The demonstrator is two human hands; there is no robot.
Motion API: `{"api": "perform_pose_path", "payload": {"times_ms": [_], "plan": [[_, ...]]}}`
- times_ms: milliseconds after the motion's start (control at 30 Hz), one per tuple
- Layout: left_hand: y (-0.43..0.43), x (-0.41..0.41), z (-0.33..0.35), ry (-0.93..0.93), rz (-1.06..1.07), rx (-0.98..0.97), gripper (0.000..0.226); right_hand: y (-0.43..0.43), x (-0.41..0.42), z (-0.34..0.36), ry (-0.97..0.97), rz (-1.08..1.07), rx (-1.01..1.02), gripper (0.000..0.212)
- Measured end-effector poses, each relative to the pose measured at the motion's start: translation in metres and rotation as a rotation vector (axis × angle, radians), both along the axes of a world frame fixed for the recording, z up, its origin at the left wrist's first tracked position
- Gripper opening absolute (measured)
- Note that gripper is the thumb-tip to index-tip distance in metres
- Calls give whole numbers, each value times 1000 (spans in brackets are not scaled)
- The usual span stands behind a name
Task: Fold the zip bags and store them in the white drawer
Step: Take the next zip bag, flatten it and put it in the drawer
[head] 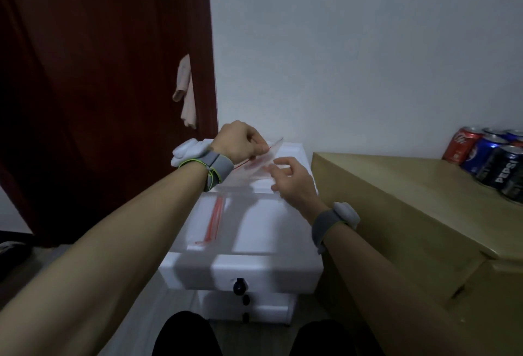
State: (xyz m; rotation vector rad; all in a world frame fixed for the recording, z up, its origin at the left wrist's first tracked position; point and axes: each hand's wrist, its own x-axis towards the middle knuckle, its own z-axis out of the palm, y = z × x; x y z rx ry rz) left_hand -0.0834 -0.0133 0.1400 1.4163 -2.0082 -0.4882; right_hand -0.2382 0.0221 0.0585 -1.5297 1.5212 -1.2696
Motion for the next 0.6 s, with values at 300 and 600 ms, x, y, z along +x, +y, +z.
{"api": "perform_pose_path", "payload": {"times_ms": [300,600], "plan": [[27,7,38,372,-100,246,9,25,8,66,-260,34,-41,11],[56,13,-1,645,-87,481,17,52,3,53,-337,245,153,14]]}}
